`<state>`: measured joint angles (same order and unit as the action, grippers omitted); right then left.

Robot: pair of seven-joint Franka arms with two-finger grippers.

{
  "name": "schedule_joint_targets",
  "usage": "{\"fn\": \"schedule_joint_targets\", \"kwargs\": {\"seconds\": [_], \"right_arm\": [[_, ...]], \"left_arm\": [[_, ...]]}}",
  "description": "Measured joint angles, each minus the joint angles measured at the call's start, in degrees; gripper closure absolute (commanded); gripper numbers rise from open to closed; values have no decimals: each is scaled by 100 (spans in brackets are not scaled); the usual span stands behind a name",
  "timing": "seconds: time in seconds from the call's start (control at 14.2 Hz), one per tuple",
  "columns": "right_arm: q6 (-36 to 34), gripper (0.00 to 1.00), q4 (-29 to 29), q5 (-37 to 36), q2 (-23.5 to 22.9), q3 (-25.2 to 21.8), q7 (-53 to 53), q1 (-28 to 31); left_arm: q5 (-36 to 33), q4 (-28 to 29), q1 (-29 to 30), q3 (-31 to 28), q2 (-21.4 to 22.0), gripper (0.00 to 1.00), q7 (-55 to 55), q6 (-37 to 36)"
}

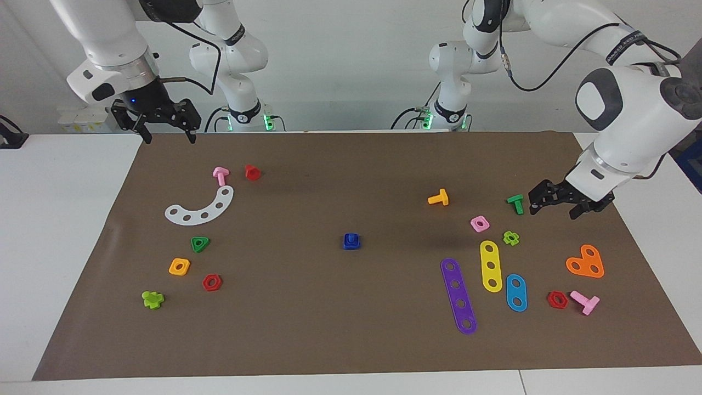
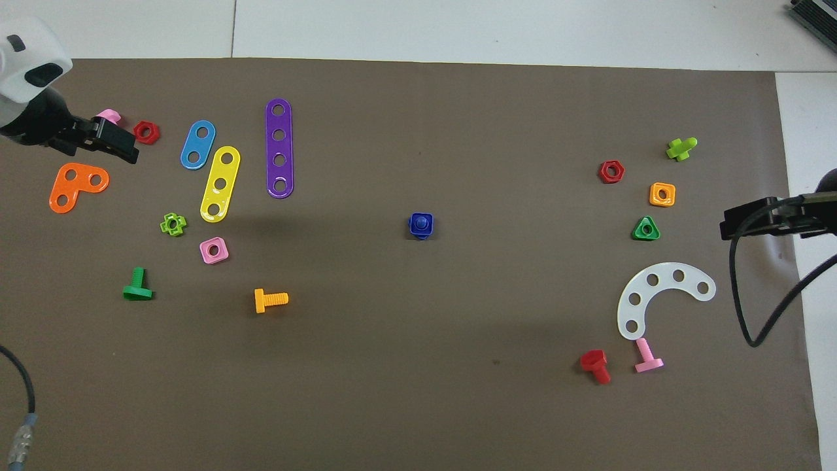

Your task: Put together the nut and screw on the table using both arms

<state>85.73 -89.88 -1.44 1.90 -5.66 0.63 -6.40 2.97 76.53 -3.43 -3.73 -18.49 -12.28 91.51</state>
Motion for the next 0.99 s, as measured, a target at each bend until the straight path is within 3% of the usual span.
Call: {"fn": "schedule_joint_targets", "kwargs": {"seconds": [0.49,0.99], "right_arm": [[0,0,0,0,0,0,0,0],[0,0,0,0,0,0,0,0]], "left_arm": [[-528,1127,-41,107,1523,0,226,-450],[-712,1258,-248,171,1804,0,884,-540]]}}
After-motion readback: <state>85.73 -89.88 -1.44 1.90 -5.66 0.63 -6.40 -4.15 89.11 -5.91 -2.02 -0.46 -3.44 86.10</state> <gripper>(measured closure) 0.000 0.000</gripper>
